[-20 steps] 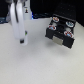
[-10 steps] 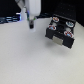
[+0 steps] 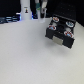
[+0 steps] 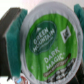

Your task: Open the kcup holder, insert the kcup into the holder, and close the kcup holder

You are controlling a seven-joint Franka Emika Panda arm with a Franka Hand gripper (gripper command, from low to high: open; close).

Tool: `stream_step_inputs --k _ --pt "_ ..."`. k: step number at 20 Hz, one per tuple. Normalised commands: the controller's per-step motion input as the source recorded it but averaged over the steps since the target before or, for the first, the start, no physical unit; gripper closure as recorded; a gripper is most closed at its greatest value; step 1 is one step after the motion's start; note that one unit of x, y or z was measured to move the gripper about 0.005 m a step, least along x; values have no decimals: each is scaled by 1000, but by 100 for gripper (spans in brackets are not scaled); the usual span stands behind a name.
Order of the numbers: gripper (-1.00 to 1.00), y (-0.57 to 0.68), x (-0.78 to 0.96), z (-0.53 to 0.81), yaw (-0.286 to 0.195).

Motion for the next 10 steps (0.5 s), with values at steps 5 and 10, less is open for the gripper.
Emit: stream_step_inputs --k 5,10 --pt "100 687 237 361 8" --pt "100 669 236 320 15"
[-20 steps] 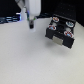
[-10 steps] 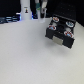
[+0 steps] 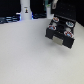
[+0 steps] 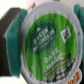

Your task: Open the kcup holder, insert the kcup into the holder, and close the kcup holder

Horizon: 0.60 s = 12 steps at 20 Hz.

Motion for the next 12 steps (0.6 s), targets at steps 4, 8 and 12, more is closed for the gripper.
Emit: stream_step_inputs --k 4,8,12 --pt "100 657 168 207 20" --pt "100 656 85 100 22" --pt "100 610 63 19 35"
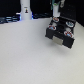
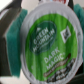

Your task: Open the kcup holder, insert the kcup into the holder, and close the kcup holder

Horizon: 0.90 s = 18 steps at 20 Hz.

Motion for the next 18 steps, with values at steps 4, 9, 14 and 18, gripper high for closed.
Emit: stream_step_inputs --k 4,9,14,18 --pt "100 490 113 -72 35" --pt "100 421 190 -88 38" --pt "100 115 90 -93 10" --pt "100 61 140 -88 -10"
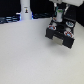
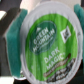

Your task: Open the kcup holder, insert the kcup into the holder, and close the kcup holder

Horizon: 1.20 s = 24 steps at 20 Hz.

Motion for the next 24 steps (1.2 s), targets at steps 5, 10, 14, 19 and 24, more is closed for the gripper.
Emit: stream_step_inputs --k 5,10,14,19,24 --pt "100 38 146 -71 -13" --pt "100 31 53 -92 -7" --pt "100 133 189 186 -1" --pt "100 241 397 259 -17" --pt "100 258 490 174 -7"
